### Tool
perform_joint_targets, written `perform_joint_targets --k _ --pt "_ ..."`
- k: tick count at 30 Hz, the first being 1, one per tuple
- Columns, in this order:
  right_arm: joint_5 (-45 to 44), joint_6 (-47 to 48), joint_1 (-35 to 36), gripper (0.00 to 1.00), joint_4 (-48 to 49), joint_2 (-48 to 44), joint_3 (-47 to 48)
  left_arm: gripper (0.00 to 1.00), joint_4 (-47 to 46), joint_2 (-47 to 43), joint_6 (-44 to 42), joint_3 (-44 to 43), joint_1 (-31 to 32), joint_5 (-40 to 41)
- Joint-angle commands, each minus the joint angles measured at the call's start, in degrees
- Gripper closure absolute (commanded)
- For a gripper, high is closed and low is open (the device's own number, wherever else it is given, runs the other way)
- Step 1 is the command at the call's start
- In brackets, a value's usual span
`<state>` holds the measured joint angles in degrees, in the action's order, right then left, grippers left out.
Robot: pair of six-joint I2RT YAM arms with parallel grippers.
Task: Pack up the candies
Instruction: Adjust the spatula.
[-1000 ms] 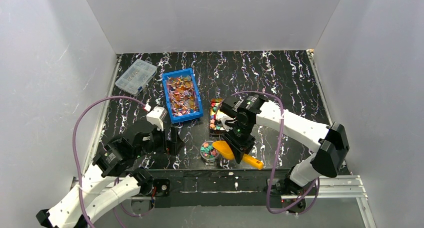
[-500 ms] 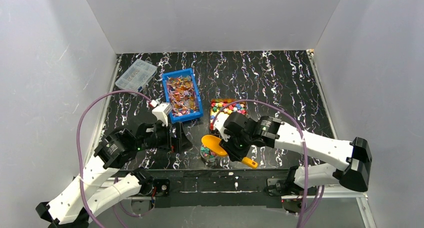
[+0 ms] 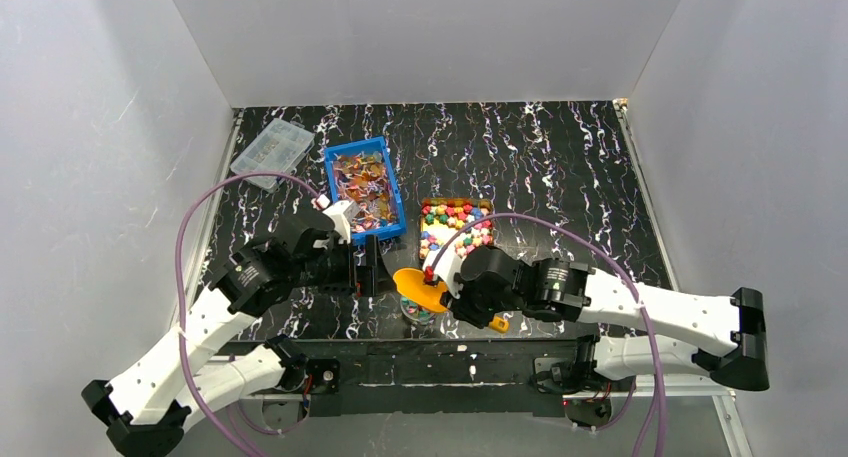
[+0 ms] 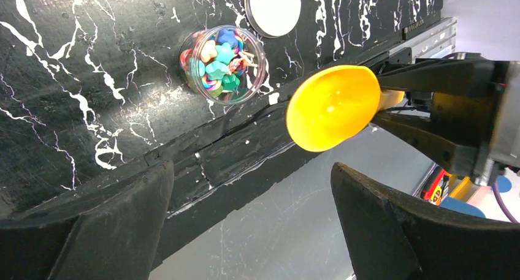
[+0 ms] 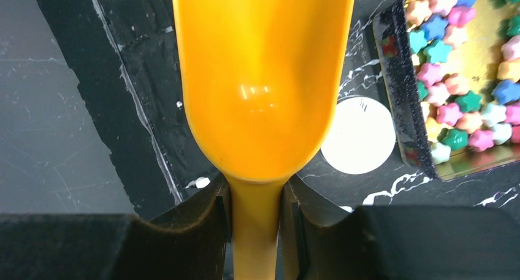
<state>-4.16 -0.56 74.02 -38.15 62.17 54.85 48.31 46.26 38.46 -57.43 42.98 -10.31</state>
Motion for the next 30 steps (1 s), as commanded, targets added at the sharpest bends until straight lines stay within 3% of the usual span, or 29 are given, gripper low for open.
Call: perform_joint_targets --k 1,15,22,30 --pt "-1.63 2.41 1.29 0.99 5.19 -3.05 -0.88 0.01 0.68 1.67 0.22 -2.18 0.20 -0.99" --pt "-3.76 5.05 2.27 0.99 6.51 -11.33 -0.89 0.01 -0.70 5.23 0.05 -0.50 0.19 0.48" --pt "-4.57 4.65 2.27 0.99 12.70 -17.40 -1.47 0.01 -1.88 5.38 -0.07 1.07 0.25 -0.24" --pt "-5.70 3.49 2.27 0.99 12.61 -16.61 0.16 0.01 -2.85 5.78 -0.59 1.15 0.18 -0.59"
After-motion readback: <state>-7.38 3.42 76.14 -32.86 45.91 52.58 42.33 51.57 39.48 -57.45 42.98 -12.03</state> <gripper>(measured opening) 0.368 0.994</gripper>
